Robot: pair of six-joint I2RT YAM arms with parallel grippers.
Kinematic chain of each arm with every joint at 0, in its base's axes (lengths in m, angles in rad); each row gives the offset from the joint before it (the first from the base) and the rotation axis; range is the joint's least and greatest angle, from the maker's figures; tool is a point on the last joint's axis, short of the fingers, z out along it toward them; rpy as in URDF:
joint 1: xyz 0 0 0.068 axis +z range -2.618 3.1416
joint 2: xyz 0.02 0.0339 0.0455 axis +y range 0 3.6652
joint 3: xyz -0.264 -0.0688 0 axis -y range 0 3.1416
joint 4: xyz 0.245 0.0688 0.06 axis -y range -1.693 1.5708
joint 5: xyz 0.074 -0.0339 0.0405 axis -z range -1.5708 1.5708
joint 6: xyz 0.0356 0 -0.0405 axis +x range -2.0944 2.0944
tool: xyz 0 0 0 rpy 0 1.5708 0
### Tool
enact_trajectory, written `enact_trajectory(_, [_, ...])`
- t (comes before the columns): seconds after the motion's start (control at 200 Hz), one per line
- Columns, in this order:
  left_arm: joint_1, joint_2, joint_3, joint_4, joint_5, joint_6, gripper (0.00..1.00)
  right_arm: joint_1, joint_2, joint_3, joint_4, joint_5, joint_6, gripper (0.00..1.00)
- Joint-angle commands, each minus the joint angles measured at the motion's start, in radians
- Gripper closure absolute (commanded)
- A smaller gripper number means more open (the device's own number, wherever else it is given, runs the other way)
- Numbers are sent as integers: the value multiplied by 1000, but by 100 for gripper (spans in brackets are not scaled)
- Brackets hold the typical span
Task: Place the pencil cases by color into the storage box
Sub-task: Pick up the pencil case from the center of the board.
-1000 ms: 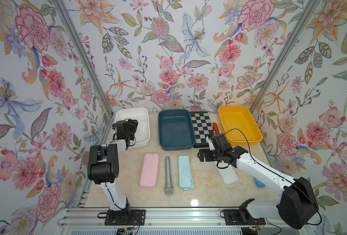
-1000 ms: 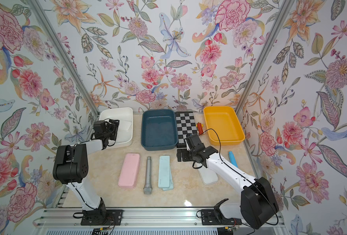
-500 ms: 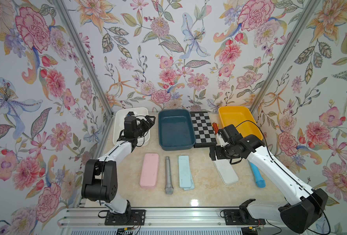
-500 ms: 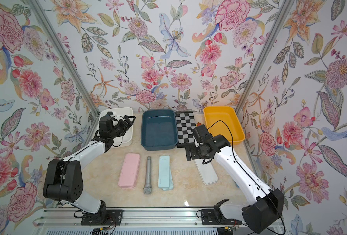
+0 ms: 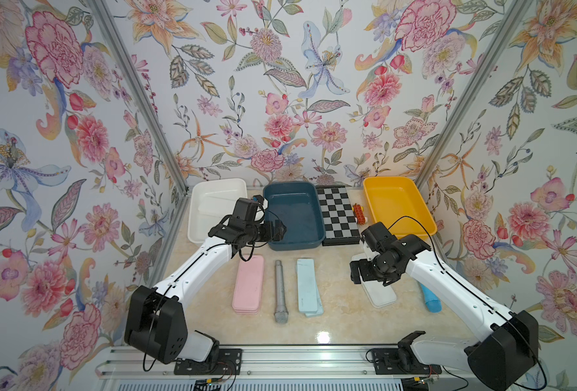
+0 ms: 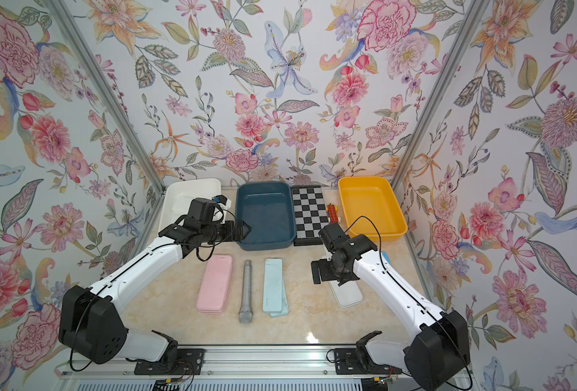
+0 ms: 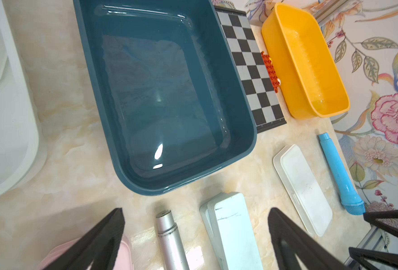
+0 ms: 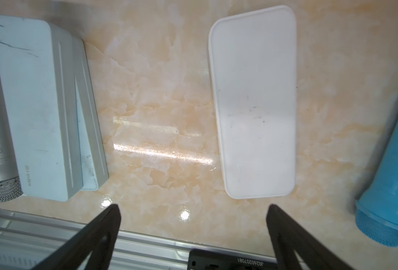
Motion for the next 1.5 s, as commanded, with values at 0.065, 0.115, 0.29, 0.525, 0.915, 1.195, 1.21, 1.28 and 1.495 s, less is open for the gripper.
enact_trajectory(0.065, [-73, 12, -3, -80, 11, 86, 2, -42, 36, -18, -13, 33, -19, 0])
enact_trajectory(0.115, [-91, 25, 6, -82, 13, 95, 2, -55, 46, -16, -23, 36, -34, 0])
enact_trajectory(0.29, [-115, 55, 42, -80, 35, 108, 2, -101, 101, -2, -60, -22, -93, 0])
enact_trajectory(0.525, [-132, 98, 79, -80, 96, 152, 2, -133, 219, 90, -104, -42, -136, 0])
enact_trajectory(0.915, [-131, 190, 143, -80, 162, 163, 2, -171, 384, 191, -38, 6, -247, 0])
enact_trajectory(1.195, [-122, 205, 154, -80, 179, 195, 2, -231, 423, 167, 47, -15, -352, 0])
enact_trajectory(1.21, [-120, 205, 154, -80, 181, 195, 2, -234, 425, 165, 49, -15, -354, 0])
enact_trajectory(1.28, [-117, 207, 151, -80, 184, 196, 2, -250, 440, 164, 47, -18, -364, 0])
enact_trajectory(1.495, [-115, 210, 148, -78, 192, 191, 2, -274, 478, 142, 86, -49, -374, 0])
